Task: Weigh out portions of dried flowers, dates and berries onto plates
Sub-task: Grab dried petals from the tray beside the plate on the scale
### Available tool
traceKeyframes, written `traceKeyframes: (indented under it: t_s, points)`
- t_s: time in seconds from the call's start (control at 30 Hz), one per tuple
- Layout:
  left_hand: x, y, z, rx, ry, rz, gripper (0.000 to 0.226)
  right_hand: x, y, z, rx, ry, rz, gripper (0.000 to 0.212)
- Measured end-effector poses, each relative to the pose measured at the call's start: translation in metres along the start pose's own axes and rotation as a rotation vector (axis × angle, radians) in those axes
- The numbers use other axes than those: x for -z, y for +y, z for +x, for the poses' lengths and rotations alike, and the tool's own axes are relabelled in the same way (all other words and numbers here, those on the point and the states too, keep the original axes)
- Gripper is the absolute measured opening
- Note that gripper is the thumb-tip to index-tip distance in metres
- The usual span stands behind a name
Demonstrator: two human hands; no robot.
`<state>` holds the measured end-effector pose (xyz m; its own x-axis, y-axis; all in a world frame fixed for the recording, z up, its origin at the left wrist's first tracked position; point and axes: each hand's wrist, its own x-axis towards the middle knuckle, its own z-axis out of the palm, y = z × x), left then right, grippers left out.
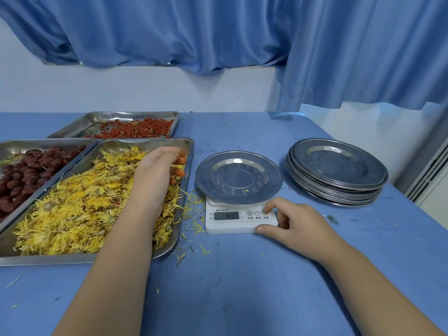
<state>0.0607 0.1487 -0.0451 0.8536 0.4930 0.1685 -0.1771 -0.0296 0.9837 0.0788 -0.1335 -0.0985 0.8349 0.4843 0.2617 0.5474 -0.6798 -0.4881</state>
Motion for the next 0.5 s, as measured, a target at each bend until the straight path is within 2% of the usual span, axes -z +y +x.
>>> traceKeyframes:
  t_s: [0.27, 0.5]
  points:
    - [-0.0017, -0.0001, -0.0029, -0.005, 0.017, 0.068, 0.021, 0.0001, -0.0009, 0.0007, -0.029, -0.010, -0.007, 0.033]
    - [-0.0073, -0.0009, -0.0079, -0.088, 0.018, 0.237, 0.021, -0.0015, -0.0027, 0.0017, -0.074, 0.032, 0.031, 0.020]
